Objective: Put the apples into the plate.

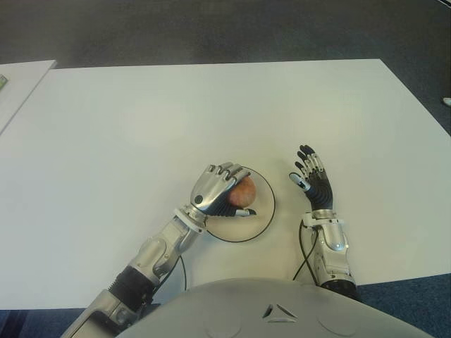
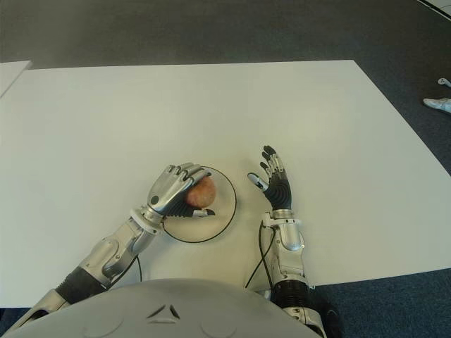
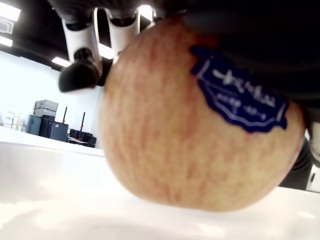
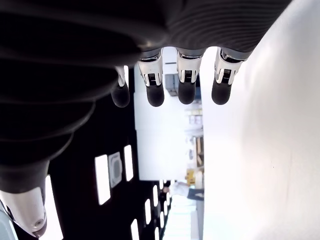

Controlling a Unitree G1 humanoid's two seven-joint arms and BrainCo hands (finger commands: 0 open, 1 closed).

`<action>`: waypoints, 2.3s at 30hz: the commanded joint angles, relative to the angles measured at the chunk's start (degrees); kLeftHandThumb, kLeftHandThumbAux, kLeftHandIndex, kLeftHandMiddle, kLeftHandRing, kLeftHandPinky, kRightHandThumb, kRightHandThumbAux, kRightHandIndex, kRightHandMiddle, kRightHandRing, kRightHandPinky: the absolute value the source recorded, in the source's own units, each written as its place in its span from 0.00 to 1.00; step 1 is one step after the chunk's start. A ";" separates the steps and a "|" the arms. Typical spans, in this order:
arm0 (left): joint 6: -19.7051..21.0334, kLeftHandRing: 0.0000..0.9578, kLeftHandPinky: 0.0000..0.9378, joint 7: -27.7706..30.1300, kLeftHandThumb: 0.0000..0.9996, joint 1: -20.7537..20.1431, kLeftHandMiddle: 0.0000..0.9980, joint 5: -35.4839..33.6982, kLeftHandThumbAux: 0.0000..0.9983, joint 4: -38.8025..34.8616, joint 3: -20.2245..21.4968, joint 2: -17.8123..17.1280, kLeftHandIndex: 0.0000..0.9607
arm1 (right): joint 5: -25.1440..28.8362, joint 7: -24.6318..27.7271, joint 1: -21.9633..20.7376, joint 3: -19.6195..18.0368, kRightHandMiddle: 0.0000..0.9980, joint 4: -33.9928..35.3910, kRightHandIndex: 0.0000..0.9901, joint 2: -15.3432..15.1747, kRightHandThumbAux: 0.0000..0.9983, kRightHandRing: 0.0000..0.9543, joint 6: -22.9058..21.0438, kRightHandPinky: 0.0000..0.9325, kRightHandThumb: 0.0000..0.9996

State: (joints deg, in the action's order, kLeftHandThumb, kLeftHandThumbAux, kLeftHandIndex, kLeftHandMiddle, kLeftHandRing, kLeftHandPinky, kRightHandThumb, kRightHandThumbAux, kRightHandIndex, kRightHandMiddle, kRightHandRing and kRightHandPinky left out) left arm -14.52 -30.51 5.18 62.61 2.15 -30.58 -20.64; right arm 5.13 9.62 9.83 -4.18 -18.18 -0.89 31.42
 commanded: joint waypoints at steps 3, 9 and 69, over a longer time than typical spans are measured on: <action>0.51 0.86 0.88 -1.72 0.85 -1.19 0.53 0.58 0.67 2.94 -0.47 -0.05 0.42 | 1.89 0.12 3.20 0.31 0.00 -2.25 0.02 1.90 0.64 0.00 -1.47 0.01 0.09; 0.24 0.85 0.87 -2.37 0.85 -1.63 0.53 0.15 0.67 4.24 -0.69 -0.24 0.42 | 1.59 -0.35 3.50 0.41 0.00 -1.87 0.03 2.03 0.64 0.00 -1.42 0.02 0.09; 3.49 0.12 0.09 16.10 0.22 3.27 0.16 1.48 0.40 -14.43 3.30 -8.41 0.23 | -0.51 -1.69 1.88 0.97 0.00 -5.02 0.02 2.49 0.62 0.00 -0.72 0.00 0.10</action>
State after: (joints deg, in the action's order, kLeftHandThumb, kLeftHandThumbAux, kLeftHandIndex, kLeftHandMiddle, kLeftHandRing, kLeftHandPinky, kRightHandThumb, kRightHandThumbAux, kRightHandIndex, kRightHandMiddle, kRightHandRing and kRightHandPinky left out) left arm -11.28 -16.01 7.73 63.83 -11.57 -27.75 -28.49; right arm 4.48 8.44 9.51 -3.64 -18.49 0.14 30.96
